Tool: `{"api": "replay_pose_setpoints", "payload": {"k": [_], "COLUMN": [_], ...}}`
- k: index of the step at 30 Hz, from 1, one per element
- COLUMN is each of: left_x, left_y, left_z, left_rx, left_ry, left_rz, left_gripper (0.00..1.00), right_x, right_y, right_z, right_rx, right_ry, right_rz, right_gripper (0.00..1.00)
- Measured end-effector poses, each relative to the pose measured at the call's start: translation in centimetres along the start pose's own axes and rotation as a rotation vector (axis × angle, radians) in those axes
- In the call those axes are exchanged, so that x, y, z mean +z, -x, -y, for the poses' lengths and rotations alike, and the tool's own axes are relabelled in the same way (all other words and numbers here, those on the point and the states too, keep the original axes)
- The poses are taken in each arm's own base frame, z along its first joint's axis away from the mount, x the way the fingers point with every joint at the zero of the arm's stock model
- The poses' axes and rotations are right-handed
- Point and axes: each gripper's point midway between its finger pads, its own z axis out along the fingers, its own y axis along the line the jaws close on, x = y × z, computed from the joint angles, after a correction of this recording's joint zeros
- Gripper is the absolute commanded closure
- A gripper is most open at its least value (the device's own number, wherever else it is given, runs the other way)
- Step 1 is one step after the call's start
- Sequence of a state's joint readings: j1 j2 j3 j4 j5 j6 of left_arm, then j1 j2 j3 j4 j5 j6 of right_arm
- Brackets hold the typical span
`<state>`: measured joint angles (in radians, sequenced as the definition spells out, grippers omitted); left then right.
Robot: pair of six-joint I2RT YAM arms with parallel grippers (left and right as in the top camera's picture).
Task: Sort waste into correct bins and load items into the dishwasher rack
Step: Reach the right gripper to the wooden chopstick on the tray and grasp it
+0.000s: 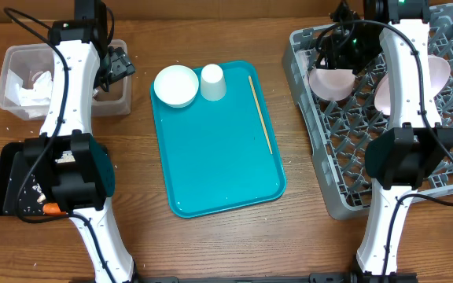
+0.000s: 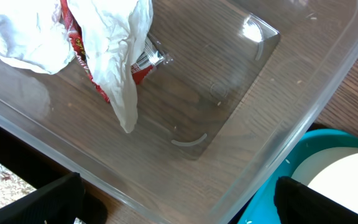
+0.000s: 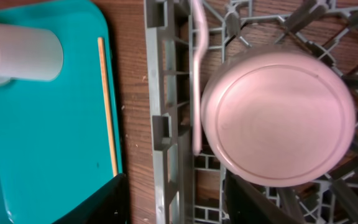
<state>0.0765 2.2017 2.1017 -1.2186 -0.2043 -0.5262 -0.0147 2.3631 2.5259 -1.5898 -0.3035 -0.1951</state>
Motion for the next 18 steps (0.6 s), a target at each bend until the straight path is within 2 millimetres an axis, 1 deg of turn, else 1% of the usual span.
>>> {"api": "replay_pose_setpoints", "payload": {"k": [5, 9, 11, 14, 15, 18], "left_x": [0.0, 0.0, 0.0, 0.0, 0.0, 0.0], "left_y": [0.0, 0.0, 0.0, 0.0, 0.0, 0.0], "left_z": [0.0, 0.0, 0.0, 0.0, 0.0, 0.0], "left_rx": [0.0, 0.0, 0.0, 0.0, 0.0, 0.0], "left_ry": [0.0, 0.0, 0.0, 0.0, 0.0, 0.0], "left_rz": [0.0, 0.0, 0.0, 0.0, 0.0, 0.0], "left_gripper": [0.0, 0.0, 0.0, 0.0, 0.0, 0.0], "right_x": [0.0, 0.0, 0.2, 0.7, 1.1, 2.3], "right_y": [-0.5, -1.2, -1.5, -2.1, -2.4, -2.8], "right_z": [-0.4, -1.8, -3.2, -6.0, -7.7, -11.3], "right_rx": [0.045, 0.065, 0.06, 0.03, 0.002, -0.06], "right_ry": [0.018, 0.079, 0.116, 0.159, 0.174, 0.161], "right_rz": [-0.019, -0.052, -0.067, -0.1, -0.116, -0.137], "right_gripper": [0.46, 0.47, 0.46, 0.43, 0.43, 0.42]}}
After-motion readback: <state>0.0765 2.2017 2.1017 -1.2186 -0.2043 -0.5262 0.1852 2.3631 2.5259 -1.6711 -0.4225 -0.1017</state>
